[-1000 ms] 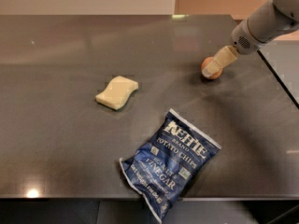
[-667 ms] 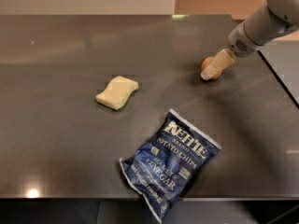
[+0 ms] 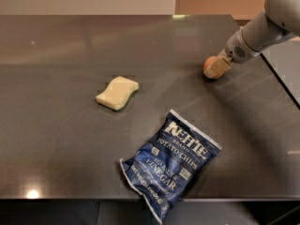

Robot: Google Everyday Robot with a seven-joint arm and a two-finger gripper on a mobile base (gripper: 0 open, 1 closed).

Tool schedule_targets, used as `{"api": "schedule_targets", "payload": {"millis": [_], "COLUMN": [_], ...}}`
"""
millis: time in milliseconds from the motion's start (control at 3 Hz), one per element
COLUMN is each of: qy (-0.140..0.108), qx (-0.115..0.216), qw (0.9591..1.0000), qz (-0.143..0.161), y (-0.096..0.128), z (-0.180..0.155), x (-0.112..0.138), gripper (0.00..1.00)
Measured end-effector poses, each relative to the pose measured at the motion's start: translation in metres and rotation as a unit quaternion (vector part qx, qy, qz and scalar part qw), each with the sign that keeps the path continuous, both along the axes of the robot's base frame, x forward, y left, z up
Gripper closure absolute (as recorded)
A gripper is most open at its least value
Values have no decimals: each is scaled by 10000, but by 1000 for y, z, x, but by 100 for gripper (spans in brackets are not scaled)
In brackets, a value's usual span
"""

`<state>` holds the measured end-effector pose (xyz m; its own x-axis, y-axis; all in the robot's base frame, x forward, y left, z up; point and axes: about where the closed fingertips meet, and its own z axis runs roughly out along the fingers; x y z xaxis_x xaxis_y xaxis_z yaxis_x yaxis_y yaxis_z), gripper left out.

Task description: Move orange near sponge

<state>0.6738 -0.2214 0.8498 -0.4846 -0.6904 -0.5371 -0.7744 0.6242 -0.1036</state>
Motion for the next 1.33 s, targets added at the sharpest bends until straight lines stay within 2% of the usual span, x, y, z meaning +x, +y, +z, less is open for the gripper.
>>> {"api": "schedule_targets", "payload": {"millis": [333,667,1000,1333], "qy": [15,21,-120,-250], "qx": [32,48,350,624], "qw": [10000,10000,9945,9820], "qz": [37,57,976,1767], "y": [-1,-1,58,108], "z": [-2,-2,35,72], "x": [-2,-4,-25,-46], "gripper": [91,100,100,100]}}
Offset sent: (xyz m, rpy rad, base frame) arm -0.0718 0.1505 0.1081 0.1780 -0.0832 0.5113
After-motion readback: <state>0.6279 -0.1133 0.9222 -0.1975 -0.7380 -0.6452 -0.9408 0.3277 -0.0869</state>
